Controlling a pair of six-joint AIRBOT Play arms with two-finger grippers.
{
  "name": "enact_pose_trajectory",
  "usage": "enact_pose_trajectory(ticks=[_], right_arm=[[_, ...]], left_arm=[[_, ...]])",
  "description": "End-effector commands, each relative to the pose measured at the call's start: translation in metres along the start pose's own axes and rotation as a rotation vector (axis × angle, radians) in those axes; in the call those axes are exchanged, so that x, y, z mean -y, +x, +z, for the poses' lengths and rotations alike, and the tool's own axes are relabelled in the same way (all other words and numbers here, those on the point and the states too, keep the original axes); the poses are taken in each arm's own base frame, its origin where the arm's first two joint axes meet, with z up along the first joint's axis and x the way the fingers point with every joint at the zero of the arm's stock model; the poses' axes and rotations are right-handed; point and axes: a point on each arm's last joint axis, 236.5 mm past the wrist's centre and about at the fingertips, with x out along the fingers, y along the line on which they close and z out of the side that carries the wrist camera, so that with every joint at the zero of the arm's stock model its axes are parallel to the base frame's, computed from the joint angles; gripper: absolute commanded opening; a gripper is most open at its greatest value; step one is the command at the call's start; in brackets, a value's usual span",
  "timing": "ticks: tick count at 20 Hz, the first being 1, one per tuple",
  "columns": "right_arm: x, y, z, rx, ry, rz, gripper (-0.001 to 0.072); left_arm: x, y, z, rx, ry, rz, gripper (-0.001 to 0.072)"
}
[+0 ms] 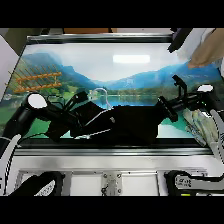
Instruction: Fold the clothes and pants, and hang the long-sleeved shirts on hangers.
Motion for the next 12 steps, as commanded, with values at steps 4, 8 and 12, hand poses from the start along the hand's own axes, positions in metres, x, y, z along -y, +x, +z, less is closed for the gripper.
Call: enact_pose_trajectory(ticks=[4,8,12], right_arm=[[0.002,0.0,0.003,0.013,-0.005,-0.01,0.0013],[-0.001,-0.005,0.028,0.089,-0.046,-0.035,0.0012],[0.0,-0.024,0.059,0.155,-0.066,-0.152,0.0012]], left_arm=[[-0.019,-0.045,-0.001,0.11,-0.087,0.132,0.0396],[-0.055,-0.099,0.002,0.294,-0.292,0.341,0.0396],[-0.082,-0.164,-0.009,0.527,-0.538,0.554,0.0395]])
